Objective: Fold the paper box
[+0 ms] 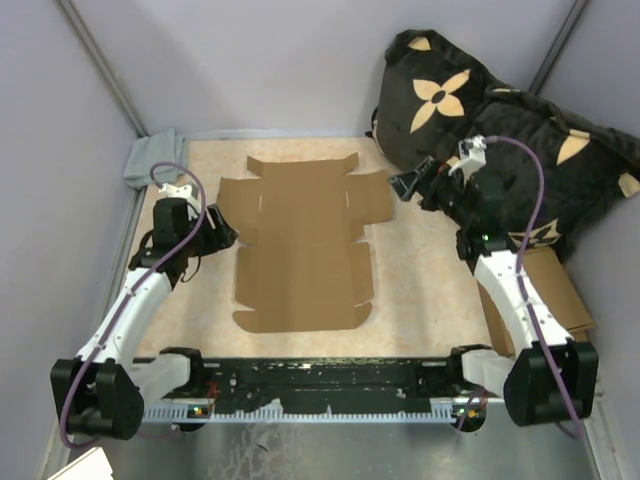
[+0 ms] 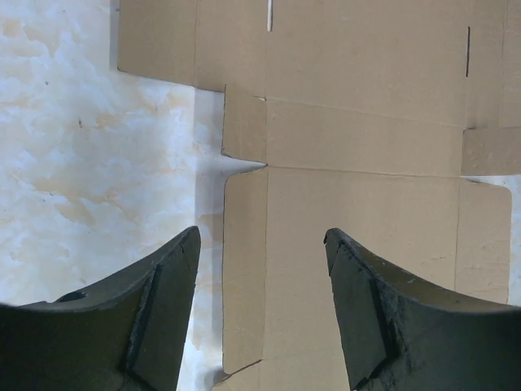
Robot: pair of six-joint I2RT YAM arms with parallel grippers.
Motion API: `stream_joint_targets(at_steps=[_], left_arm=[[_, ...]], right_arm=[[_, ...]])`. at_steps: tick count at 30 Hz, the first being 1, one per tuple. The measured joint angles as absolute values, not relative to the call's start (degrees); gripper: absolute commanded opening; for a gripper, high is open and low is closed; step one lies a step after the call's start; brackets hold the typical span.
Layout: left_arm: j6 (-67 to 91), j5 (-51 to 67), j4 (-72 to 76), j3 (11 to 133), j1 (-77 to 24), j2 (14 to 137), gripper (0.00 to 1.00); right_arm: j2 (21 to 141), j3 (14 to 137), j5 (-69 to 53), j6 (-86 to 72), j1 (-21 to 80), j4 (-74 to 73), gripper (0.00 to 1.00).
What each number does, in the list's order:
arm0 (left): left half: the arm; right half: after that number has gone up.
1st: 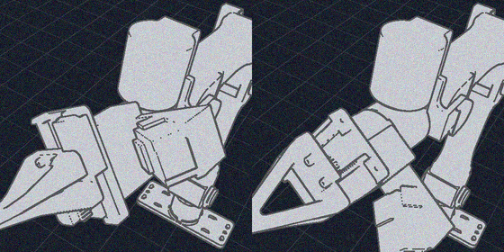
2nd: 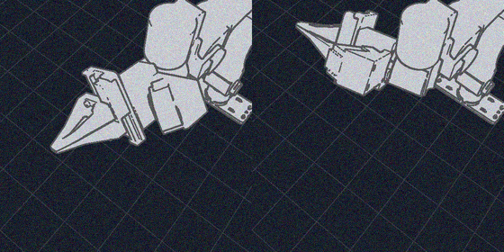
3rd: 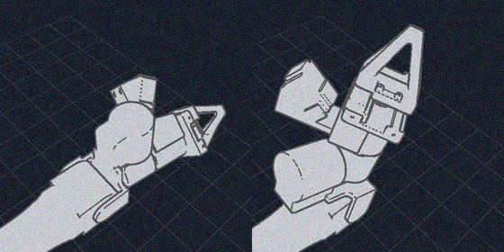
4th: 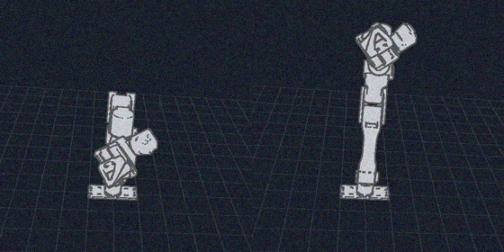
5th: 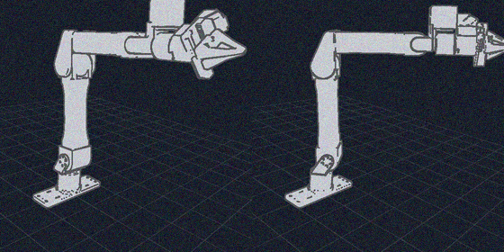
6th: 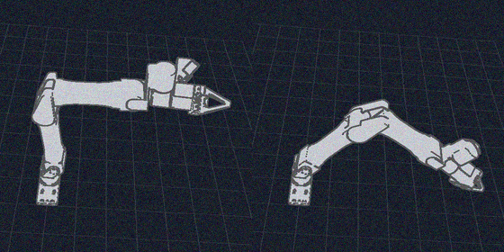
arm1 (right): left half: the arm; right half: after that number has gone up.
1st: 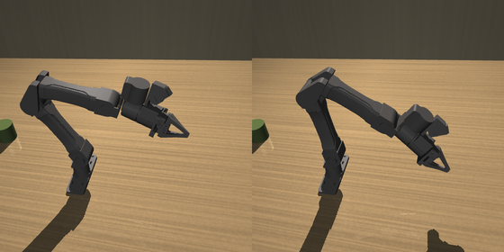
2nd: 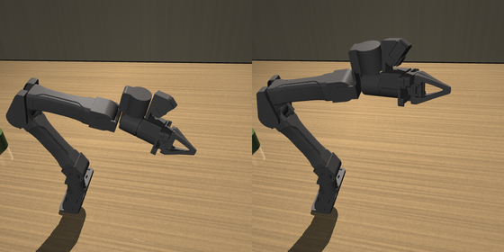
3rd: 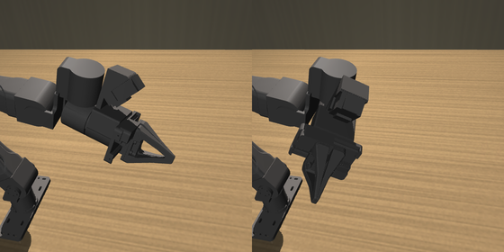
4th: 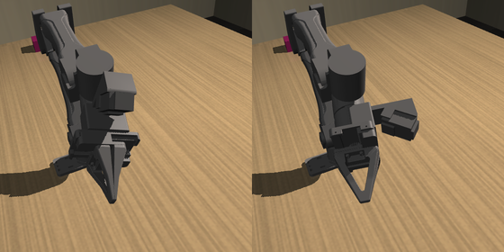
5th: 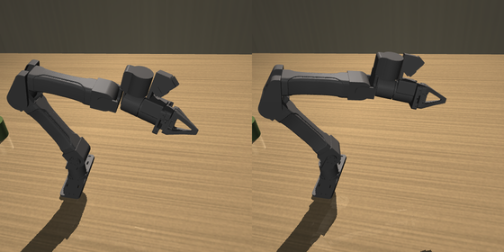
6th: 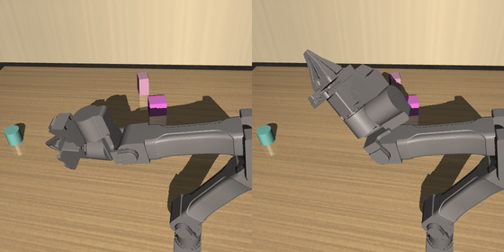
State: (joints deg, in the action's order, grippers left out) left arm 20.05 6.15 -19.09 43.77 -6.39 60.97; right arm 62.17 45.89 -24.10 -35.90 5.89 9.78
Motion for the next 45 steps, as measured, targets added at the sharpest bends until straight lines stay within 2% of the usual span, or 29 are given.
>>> stream_joint_targets(at_steps=[4,10,21,26,45], left_arm=[[20.1,6.0,-18.9,43.6,-6.4,60.5,0.71],[20.9,5.3,-17.6,45.1,-6.4,63.2,0.79],[23.1,5.1,-19.0,66.2,-6.3,85.3,0.78],[24.0,5.7,-20.3,66.5,-5.9,91.2,0.78],[24.0,6.5,-22.1,66.5,-5.6,99.8,0.72]], right_arm=[[68.8,55.7,-18.7,-32.1,10.2,0.6,0.99],[81.4,70.4,-8.6,-26.6,20.3,-10.5,0.99],[94.3,77.2,2.7,-26.1,20.5,-24.2,0.99],[98.5,79.3,3.4,-26.0,20.7,-25.9,0.97],[108.5,81.8,3.2,-25.9,26.8,-28.6,0.95]])
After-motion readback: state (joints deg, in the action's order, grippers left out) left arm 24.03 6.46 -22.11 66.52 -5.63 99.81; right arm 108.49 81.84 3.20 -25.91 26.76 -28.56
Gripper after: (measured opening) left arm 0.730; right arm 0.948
